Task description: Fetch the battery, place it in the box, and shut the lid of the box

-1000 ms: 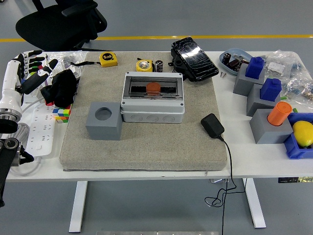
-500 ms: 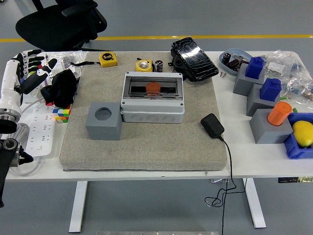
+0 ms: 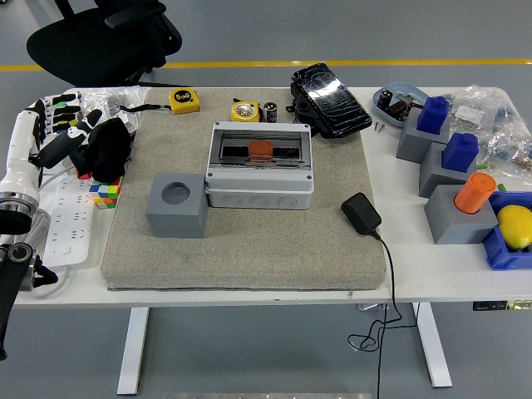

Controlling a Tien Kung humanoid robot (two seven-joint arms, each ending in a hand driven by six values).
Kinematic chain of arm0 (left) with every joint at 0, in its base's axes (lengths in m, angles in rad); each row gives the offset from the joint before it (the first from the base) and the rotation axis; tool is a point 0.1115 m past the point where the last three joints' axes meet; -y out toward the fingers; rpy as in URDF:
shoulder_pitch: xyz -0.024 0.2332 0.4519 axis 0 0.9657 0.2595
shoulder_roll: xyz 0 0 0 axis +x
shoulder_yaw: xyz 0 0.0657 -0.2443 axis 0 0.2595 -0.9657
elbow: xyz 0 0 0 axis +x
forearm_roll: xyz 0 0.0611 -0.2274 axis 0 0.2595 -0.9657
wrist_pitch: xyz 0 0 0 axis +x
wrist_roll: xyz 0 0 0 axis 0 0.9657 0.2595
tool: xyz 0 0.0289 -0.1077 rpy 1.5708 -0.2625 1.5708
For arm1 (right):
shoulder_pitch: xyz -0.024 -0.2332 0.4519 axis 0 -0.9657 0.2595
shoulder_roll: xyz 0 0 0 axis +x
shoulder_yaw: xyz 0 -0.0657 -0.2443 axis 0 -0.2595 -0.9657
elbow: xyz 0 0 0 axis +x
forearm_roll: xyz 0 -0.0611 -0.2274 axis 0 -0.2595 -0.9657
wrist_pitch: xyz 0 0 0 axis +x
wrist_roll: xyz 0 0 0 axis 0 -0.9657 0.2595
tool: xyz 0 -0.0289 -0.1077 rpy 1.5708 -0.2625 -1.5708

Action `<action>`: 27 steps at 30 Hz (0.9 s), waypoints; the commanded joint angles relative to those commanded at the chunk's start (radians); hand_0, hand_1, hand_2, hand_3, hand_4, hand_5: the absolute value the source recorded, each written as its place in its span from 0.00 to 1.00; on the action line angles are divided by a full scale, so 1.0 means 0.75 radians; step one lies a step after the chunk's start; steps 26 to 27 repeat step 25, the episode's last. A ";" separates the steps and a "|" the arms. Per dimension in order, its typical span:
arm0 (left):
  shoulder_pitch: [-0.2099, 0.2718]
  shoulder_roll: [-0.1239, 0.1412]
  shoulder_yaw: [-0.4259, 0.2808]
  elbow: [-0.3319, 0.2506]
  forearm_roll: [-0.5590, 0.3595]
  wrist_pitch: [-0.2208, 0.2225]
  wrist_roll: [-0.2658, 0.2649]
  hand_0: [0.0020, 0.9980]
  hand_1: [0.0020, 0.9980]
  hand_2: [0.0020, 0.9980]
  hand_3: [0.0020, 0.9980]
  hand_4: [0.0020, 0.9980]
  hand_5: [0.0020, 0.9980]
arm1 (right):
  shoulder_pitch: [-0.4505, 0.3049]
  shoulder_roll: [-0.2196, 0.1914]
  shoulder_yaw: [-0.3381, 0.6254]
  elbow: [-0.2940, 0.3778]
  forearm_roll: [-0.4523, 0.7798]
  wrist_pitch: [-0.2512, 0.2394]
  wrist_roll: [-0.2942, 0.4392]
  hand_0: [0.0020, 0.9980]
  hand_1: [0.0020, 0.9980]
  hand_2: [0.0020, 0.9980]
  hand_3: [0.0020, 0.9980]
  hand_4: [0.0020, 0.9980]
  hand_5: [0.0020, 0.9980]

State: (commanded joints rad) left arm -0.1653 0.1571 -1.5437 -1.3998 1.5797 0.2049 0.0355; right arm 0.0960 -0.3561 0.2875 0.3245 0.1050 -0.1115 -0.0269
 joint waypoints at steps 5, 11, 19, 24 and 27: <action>0.010 0.000 0.024 -0.002 -0.002 -0.002 0.000 0.70 0.73 0.69 0.75 1.00 0.56 | -0.006 0.010 0.006 -0.005 0.003 -0.004 0.001 0.58 0.63 0.66 0.56 0.95 0.50; 0.017 -0.002 0.027 -0.004 -0.001 -0.006 0.001 0.70 0.73 0.69 0.75 1.00 0.56 | -0.004 0.013 -0.004 -0.006 0.004 -0.006 0.002 0.58 0.63 0.66 0.55 0.95 0.50; 0.016 0.006 0.029 -0.003 0.003 -0.008 0.004 0.70 0.73 0.69 0.75 1.00 0.56 | 0.003 0.015 -0.046 -0.012 0.028 -0.004 -0.001 0.58 0.63 0.66 0.55 0.95 0.50; 0.007 0.010 0.044 0.000 0.004 -0.011 0.010 0.70 0.73 0.69 0.75 1.00 0.56 | 0.015 0.013 -0.061 -0.012 0.036 -0.004 -0.003 0.58 0.63 0.66 0.55 0.95 0.50; 0.002 0.012 0.052 0.004 0.004 -0.013 0.012 0.70 0.73 0.69 0.75 1.00 0.56 | 0.018 0.012 -0.065 -0.012 0.039 -0.005 -0.003 0.58 0.63 0.66 0.55 0.95 0.50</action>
